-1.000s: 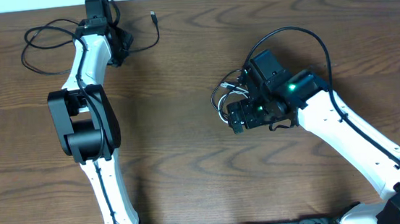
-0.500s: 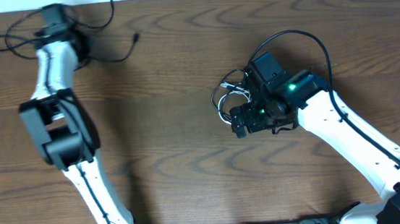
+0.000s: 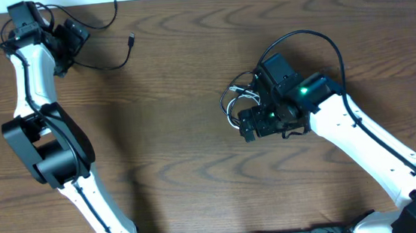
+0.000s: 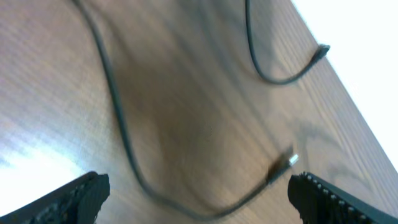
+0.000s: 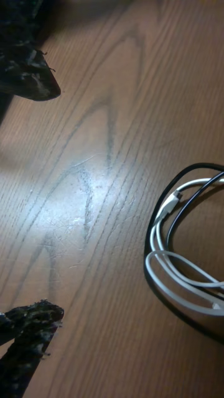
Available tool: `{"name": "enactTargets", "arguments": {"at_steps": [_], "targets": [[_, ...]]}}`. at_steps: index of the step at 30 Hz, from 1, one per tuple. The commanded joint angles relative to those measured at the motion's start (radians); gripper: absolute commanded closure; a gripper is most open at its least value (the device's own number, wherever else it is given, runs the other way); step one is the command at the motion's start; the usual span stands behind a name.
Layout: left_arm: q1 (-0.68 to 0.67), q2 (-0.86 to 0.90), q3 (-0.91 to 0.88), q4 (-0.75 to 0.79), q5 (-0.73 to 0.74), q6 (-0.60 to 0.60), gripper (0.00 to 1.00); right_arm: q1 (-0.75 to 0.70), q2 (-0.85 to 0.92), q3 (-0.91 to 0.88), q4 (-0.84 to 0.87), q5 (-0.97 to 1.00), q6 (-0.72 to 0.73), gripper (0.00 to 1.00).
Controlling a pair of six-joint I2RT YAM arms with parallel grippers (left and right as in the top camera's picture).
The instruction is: Untangle cables
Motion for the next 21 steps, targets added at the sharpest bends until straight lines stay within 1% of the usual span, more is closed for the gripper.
{"name": "enactTargets", "arguments": {"at_steps": [1, 2, 3, 4, 5, 6, 7, 8, 9, 12, 15, 18, 21], "targets": [[-0.022, -0.001, -0.005, -0.103, -0.108, -0.012, 0.08, 0.004, -0.009, 0.01, 0.007, -0.006, 0.01, 0.01], [-0.026, 0.001, -0.007, -0.135, -0.142, -0.012, 0.16, 0.004, -0.009, 0.01, 0.006, -0.006, 0.01, 0.01], [-0.036, 0.008, -0.011, -0.21, -0.203, -0.013, 0.3, 0.004, -0.009, 0.01, 0.006, -0.006, 0.01, 0.01], [-0.042, 0.012, -0.011, -0.249, -0.214, -0.013, 0.47, 0.004, -0.009, 0.01, 0.006, -0.006, 0.01, 0.01], [-0.046, 0.014, -0.011, -0.269, -0.217, -0.013, 0.52, 0.004, -0.009, 0.01, 0.007, -0.006, 0.01, 0.01], [-0.049, 0.017, -0.011, -0.281, -0.216, -0.013, 0.64, 0.004, -0.009, 0.01, 0.01, -0.006, 0.01, 0.01], [-0.055, 0.018, -0.011, -0.29, -0.218, -0.013, 0.7, 0.004, -0.009, 0.01, 0.01, -0.006, 0.01, 0.01], [-0.063, 0.019, -0.011, -0.293, -0.22, -0.013, 0.87, 0.004, -0.009, 0.01, 0.01, -0.006, 0.01, 0.01], [-0.067, 0.019, -0.011, -0.292, -0.221, -0.013, 0.92, 0.004, -0.009, 0.01, 0.01, -0.006, 0.01, 0.01], [-0.086, 0.043, -0.011, -0.265, -0.22, -0.027, 0.93, 0.004, -0.009, 0.01, 0.01, -0.006, 0.01, 0.01], [-0.094, 0.083, -0.012, -0.262, -0.22, -0.07, 0.92, 0.004, -0.009, 0.01, 0.007, -0.006, 0.01, 0.01], [-0.097, 0.123, -0.012, -0.256, -0.22, -0.07, 0.93, 0.004, -0.009, 0.01, -0.001, -0.006, 0.009, 0.01], [-0.097, 0.139, -0.012, -0.192, -0.22, -0.069, 0.93, 0.004, -0.009, 0.01, 0.013, -0.006, 0.005, 0.01]]}}
